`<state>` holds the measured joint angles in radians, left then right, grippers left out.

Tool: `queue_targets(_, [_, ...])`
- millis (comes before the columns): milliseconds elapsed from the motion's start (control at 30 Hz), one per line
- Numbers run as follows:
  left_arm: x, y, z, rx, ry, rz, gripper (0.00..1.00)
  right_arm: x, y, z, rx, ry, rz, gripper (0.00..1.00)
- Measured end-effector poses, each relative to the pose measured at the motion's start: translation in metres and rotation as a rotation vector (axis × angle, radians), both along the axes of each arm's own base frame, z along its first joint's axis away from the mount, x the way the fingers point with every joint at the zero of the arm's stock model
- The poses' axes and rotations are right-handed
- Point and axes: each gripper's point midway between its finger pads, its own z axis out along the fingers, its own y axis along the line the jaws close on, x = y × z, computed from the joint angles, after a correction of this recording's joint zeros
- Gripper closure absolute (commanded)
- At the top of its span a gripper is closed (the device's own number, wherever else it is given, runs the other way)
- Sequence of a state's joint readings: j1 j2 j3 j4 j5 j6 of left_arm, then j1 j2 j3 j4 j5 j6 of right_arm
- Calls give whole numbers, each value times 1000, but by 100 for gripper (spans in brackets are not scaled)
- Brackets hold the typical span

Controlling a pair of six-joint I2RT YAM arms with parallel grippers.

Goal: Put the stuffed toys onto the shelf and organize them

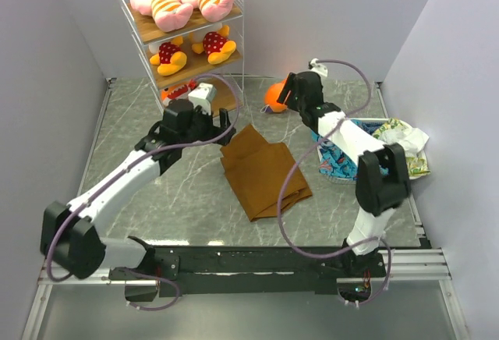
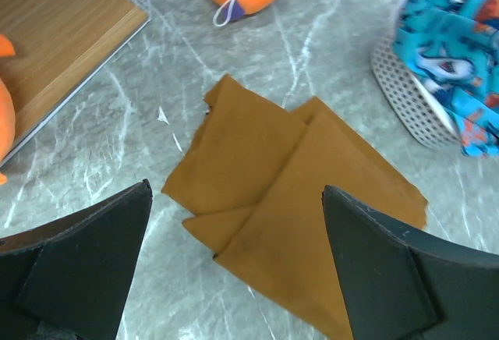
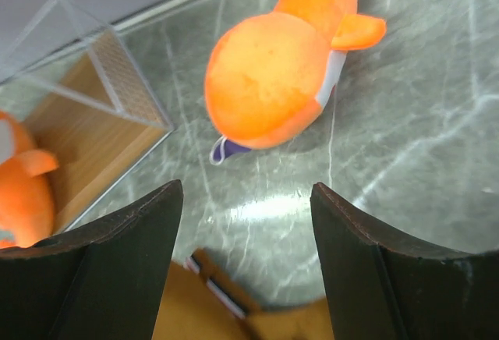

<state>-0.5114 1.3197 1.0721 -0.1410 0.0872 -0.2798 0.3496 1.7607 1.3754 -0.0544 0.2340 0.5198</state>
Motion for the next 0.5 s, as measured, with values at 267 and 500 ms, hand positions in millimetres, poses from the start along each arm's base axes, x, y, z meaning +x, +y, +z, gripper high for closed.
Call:
queue_targets(267, [-31,18,13,-3,-80,-16,4,49,12,-62,78,118,-75,27])
queue_targets(500, [-36,30,36,-21,-176,23,3,90,9,-94,161,147,-167,45])
